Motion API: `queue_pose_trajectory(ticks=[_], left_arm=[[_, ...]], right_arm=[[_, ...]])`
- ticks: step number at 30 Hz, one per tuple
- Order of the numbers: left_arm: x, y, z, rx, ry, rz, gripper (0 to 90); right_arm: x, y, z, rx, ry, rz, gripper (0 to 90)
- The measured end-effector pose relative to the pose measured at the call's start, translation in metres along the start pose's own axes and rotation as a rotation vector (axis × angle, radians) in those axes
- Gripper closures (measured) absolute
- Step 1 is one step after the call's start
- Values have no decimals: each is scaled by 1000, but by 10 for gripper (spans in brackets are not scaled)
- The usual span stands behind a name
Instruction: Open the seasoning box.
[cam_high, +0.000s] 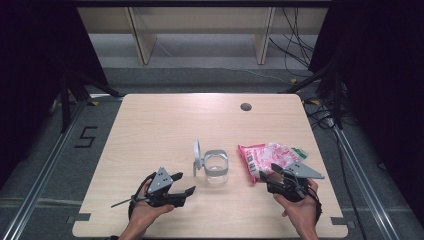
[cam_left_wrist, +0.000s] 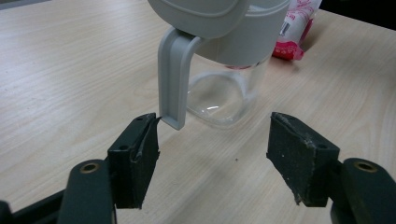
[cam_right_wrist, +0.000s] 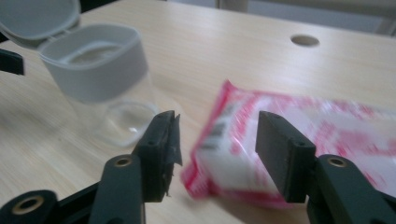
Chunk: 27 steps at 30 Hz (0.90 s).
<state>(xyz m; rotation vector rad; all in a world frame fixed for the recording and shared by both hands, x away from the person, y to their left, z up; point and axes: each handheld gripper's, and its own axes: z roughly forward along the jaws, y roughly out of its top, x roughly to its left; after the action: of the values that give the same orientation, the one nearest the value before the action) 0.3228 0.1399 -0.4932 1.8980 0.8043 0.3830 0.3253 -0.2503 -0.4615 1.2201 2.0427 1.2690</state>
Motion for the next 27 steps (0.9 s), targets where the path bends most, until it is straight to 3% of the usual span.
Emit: queue_pose_trajectory(ticks=[3,6,9,10,11,13,14,16,18,19,20,22,23,24,25,27], left_arm=[[-1,-2,0,-1,-16,-6,328],[-2,-4,2,-8,-10,-22,325],[-1,-5,2,2,-14,-12,323],[-2,-5,2,0,-13,-14,323],[-2,-6,3,-1,-15,-17,322],[-2,-6,4,-2,-20,-25,320],[-1,-6,3,12,-22,-6,319],[-2,-7,4,10,-16,-17,319],[-2,-7,5,12,-26,-15,319],[-3,-7,5,7,-22,-27,319],[-3,-7,5,0,-26,-21,319],[-3,-7,5,7,-28,-15,319],[-3,-7,5,8,-23,-20,319],[-2,-8,6,5,-31,-21,317],[-2,-8,7,2,-31,-26,317],[-2,-8,6,8,-31,-35,316]], right_arm=[[-8,-4,-5,14,-41,2,400],[-14,-10,-8,2,-81,47,377],[-22,-15,-11,37,-97,96,350],[-23,-17,-12,39,-117,135,337],[-25,-19,-13,51,-113,161,333],[-33,-23,-12,31,-123,141,301],[-32,-23,-13,41,-139,184,280],[-37,-24,-12,38,-155,161,269],[-41,-25,-11,45,-159,171,261],[-38,-25,-9,44,-170,224,238],[-43,-26,-8,35,-160,198,225],[-46,-26,-6,33,-174,206,218],[-43,-25,-4,15,-163,277,204],[-49,-26,-2,6,-166,223,198],[-52,-25,0,11,-167,220,196],[-50,-23,4,24,-175,277,188]])
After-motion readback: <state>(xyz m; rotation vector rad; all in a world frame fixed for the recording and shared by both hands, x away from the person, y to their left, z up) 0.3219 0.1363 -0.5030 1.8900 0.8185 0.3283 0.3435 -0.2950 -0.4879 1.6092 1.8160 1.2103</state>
